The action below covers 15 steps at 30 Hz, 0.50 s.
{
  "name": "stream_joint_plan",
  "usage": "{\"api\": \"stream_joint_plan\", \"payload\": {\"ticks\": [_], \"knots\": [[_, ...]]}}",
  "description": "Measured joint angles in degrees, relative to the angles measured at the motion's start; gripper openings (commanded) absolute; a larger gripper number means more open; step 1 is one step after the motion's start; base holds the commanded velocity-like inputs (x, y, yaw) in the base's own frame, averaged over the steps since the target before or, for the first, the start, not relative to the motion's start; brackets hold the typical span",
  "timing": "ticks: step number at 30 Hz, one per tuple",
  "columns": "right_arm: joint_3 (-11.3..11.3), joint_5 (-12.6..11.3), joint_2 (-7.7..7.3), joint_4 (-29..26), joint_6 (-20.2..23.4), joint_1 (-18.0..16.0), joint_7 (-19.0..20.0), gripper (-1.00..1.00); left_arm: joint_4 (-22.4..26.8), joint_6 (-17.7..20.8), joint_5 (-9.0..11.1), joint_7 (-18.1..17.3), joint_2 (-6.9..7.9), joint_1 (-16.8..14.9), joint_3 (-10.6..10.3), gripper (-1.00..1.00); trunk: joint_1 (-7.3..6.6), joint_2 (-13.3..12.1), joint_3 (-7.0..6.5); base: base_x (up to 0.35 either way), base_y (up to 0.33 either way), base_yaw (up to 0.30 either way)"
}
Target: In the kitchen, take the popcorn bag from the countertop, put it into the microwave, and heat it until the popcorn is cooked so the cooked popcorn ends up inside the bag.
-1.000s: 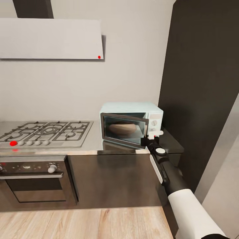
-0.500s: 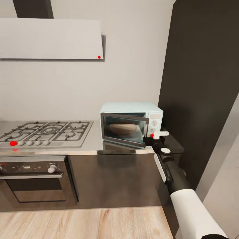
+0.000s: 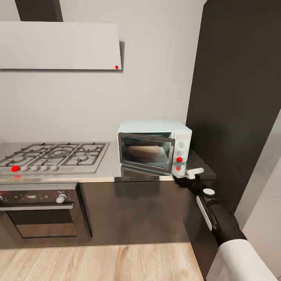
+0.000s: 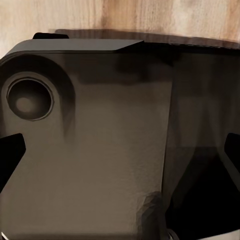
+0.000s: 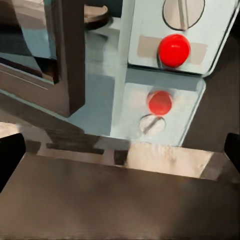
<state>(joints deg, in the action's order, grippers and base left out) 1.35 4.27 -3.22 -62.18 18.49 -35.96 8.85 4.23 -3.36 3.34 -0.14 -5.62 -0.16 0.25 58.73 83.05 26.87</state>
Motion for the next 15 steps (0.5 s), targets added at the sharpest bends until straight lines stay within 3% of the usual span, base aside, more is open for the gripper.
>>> {"api": "stream_joint_plan", "payload": {"ticks": [3, 5, 8, 15], "knots": [[-0.52, -0.36, -2.05, 0.0, 0.09, 0.25, -0.78, 1.0, 0.0, 0.0, 0.0, 0.04, 0.0, 0.0, 0.01, 1.0, 0.0, 0.0, 0.0, 0.0, 0.0, 0.0], [-2.78, -0.45, -2.45, -0.61, 0.05, 0.28, -2.14, 1.0, 0.0, 0.0, 0.0, 0.06, 0.0, 0.0, 0.01, 1.0, 0.0, 0.0, 0.0, 0.0, 0.0, 0.0], [-5.76, -0.52, -2.38, -0.99, -0.09, 0.3, -3.02, 1.0, 0.0, 0.0, 0.0, 0.06, 0.0, 0.0, 0.01, 1.0, 0.0, 0.0, 0.0, 0.0, 0.0, 0.0], [-6.55, -0.73, -1.83, -3.18, -0.09, 0.31, -3.22, 1.0, 0.0, 0.0, 0.0, 0.27, 0.08, 0.0, 0.02, 1.0, 0.0, 0.0, 0.0, 0.0, 0.0, 0.0]]}}
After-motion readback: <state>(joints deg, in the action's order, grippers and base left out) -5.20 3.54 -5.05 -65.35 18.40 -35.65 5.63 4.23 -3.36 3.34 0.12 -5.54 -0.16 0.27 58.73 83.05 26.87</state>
